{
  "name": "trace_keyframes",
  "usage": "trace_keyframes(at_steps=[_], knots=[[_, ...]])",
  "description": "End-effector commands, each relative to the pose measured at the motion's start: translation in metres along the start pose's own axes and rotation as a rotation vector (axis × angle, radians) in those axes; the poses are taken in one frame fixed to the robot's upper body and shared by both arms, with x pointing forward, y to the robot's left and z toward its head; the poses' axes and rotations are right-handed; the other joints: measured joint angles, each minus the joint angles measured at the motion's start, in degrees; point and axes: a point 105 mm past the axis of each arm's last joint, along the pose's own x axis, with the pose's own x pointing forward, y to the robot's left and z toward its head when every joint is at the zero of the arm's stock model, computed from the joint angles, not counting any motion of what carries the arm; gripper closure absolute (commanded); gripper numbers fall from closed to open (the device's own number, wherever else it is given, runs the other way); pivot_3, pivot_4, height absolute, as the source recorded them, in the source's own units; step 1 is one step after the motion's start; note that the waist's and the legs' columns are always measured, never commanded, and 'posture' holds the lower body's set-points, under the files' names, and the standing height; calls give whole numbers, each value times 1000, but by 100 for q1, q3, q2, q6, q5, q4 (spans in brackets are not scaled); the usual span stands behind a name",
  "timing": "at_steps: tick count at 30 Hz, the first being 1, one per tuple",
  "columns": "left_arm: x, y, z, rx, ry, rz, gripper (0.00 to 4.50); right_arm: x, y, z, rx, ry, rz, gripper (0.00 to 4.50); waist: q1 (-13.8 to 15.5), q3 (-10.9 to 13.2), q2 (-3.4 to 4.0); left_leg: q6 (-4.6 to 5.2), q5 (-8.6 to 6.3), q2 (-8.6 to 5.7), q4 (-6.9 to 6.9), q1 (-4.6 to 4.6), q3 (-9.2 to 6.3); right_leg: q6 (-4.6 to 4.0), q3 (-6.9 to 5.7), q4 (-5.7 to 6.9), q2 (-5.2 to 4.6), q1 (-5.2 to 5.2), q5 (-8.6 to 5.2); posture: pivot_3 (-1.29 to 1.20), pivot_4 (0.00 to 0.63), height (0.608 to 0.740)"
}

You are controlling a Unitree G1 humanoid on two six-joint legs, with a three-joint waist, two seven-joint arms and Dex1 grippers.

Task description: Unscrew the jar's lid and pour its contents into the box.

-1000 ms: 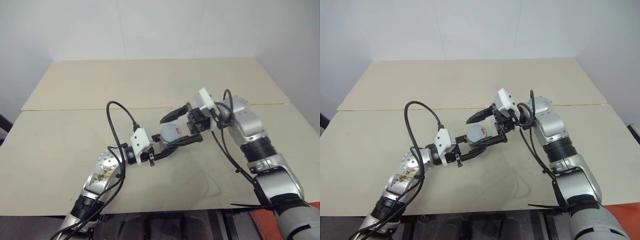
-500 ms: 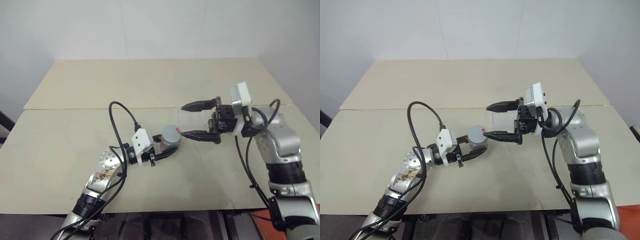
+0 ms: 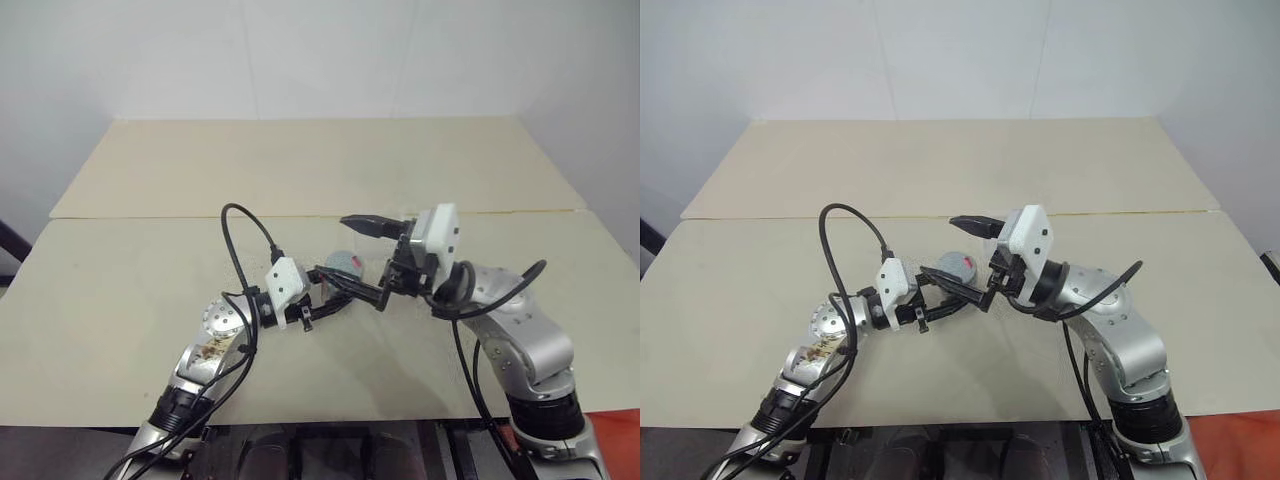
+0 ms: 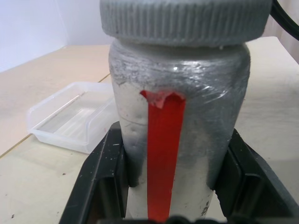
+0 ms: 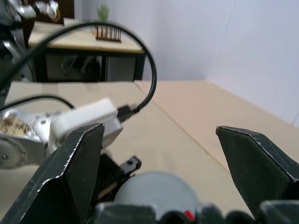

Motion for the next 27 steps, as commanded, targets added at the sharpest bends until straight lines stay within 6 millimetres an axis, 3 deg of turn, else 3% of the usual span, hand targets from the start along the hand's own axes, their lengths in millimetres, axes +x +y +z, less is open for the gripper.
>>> trace_keyframes(at_steps=[1,19,27], knots=[[4,3,12,42,-46,12,2476,2,7,9,-33,-22,19,30,4,0,0,0,0,0,0,0,-1,0,-2,-1,0,1,0,0,150,740],[2,6,15,43,-57,24,2476,-9,-12,-15,-31,46,-109,30,-3,0,0,1,0,1,0,1,-3,0,-1,-2,2,3,0,0,150,740],[0,7,13,43,-50,25,2476,-17,-19,-17,-33,50,-160,30,-1,0,0,1,0,1,0,1,-3,0,-1,-2,2,3,0,0,150,740]])
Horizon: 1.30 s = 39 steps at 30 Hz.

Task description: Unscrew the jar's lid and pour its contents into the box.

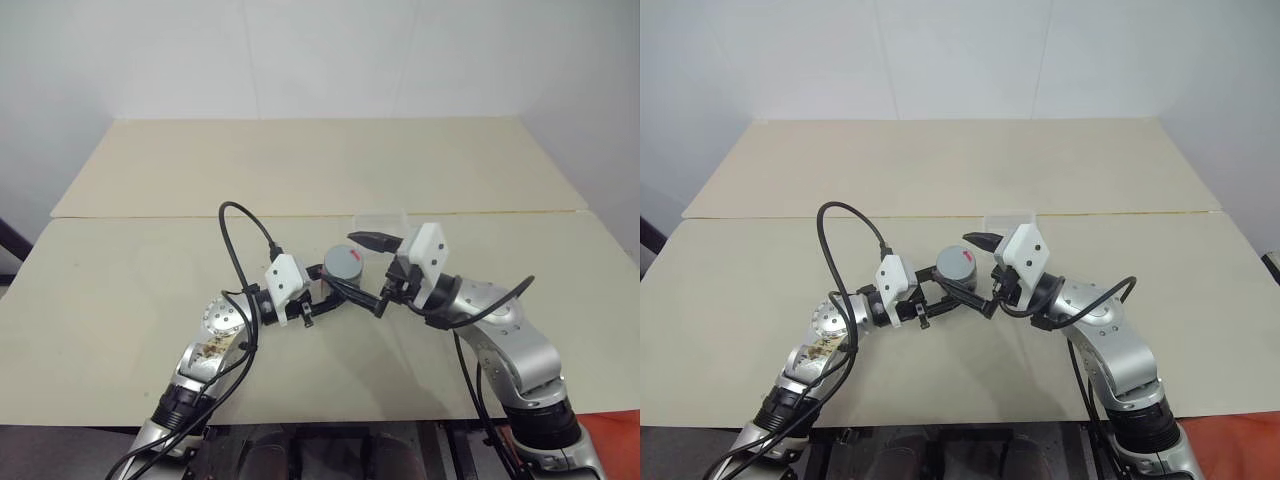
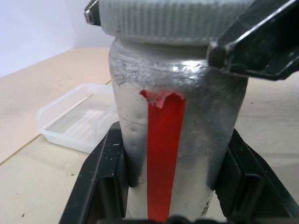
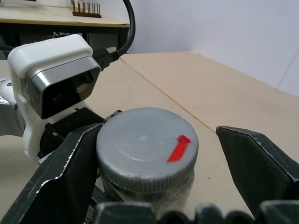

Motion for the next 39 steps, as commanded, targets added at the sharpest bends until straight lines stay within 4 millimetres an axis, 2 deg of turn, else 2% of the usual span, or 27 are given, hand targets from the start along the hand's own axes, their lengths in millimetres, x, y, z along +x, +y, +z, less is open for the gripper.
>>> trace_keyframes(at_steps=[1,23,28,33,39], knots=[[-1,3,12,35,-41,1,2476,-9,-11,12,-48,-44,-62,30,0,0,0,0,0,0,0,0,0,0,0,0,0,0,0,0,150,740],[-2,3,7,37,-26,-14,2476,-44,-27,2,-81,34,-128,30,3,0,0,1,0,0,0,2,0,0,1,-7,0,3,0,0,150,740],[-3,3,7,36,-24,-12,2476,-51,-10,3,-76,52,-13,30,15,0,0,1,-1,0,0,2,-1,0,1,-8,0,4,0,0,150,740],[-3,5,7,40,-22,-10,2476,-42,4,9,-52,14,56,30,-12,0,-1,3,-2,2,1,5,-1,0,4,-10,0,5,0,0,150,740],[-5,5,6,43,-19,-8,2476,-15,6,20,-44,-67,46,30,-7,0,0,2,-1,1,2,8,0,0,7,-9,0,4,0,0,150,740]])
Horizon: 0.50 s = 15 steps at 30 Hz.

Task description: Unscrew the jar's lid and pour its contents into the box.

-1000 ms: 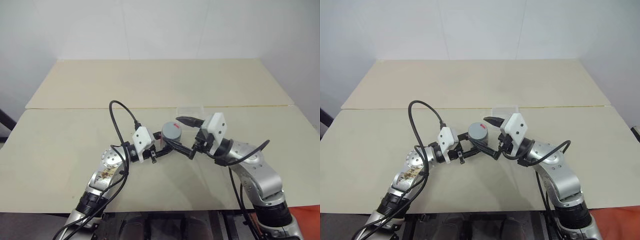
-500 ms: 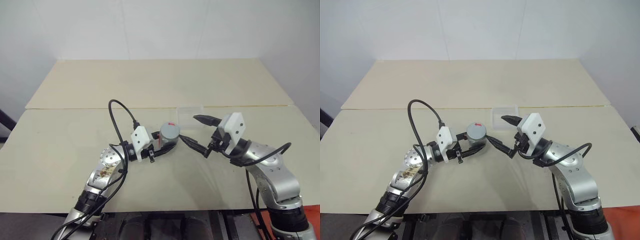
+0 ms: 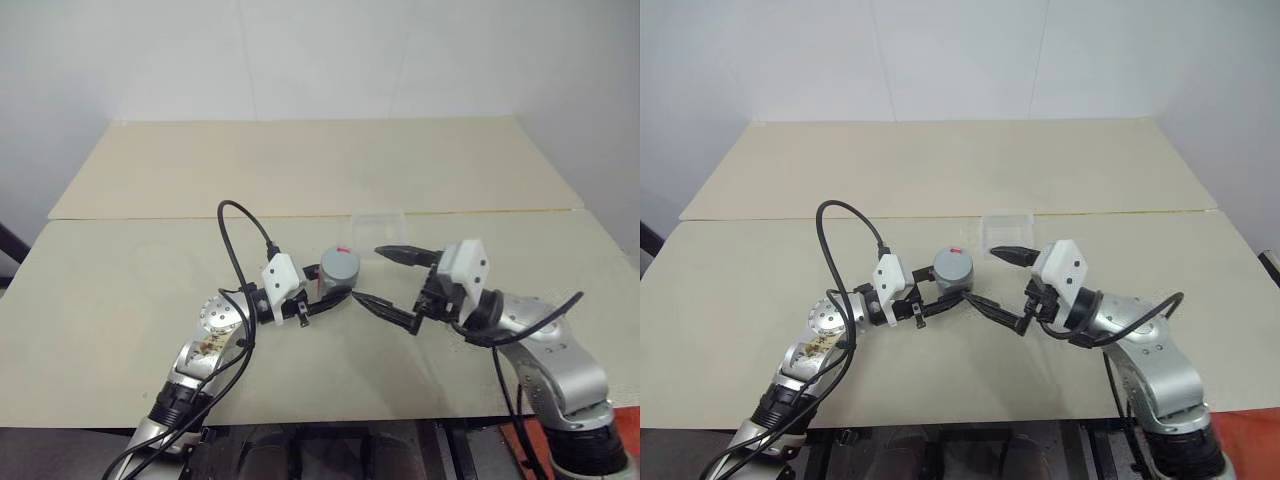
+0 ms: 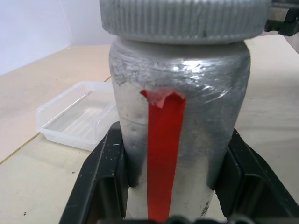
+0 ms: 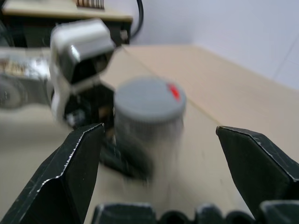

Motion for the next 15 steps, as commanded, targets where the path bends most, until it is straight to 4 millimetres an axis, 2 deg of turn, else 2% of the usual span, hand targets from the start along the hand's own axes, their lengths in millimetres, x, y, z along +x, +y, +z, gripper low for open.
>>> trace_keyframes(at_steps=[1,8,15], knots=[[-1,1,10,41,-36,4,2476,14,2,14,-33,-59,12,30,4,0,0,0,0,-1,0,-1,0,0,0,0,0,-1,0,0,150,740],[-1,3,10,46,-36,11,2476,29,1,15,-43,-81,23,30,18,0,0,0,0,-3,-1,-6,-3,0,-9,5,0,2,0,0,150,740],[-3,4,10,46,-33,20,2476,22,-14,11,-42,-68,-43,30,8,0,0,0,0,-1,-1,-5,-2,0,-8,7,1,1,0,0,150,740]])
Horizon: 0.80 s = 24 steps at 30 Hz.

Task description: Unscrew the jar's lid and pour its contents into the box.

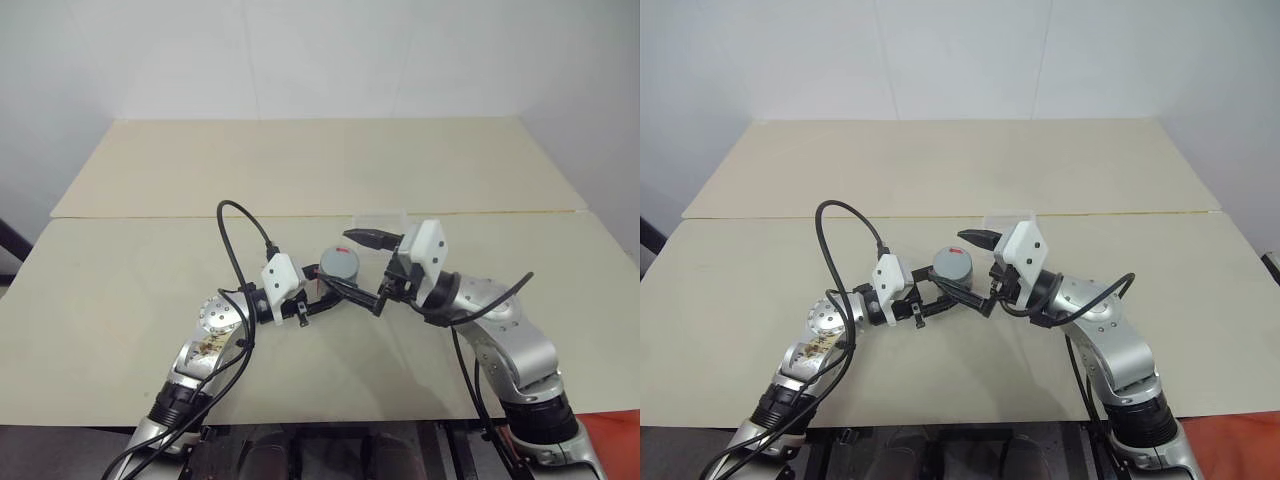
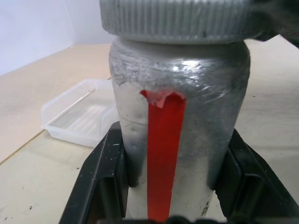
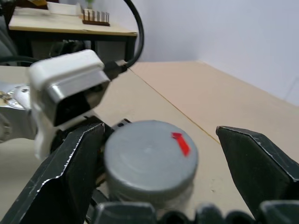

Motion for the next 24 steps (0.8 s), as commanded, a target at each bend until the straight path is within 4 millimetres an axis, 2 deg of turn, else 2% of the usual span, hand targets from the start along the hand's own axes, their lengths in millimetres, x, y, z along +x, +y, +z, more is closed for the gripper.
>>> trace_keyframes(at_steps=[1,10,24], knots=[[-2,3,10,43,-34,16,2476,-9,-10,15,-50,-54,-45,30,3,0,0,0,0,0,0,0,0,0,0,0,0,0,0,0,150,740],[-5,4,8,43,-25,17,2476,-27,-17,9,-59,-15,-96,30,4,0,0,0,0,1,0,0,0,0,0,0,0,1,0,0,150,740],[-5,5,7,47,-24,13,2476,-42,-30,3,-67,23,-168,30,6,0,0,0,0,0,0,1,0,0,1,-2,0,1,0,0,150,740]])
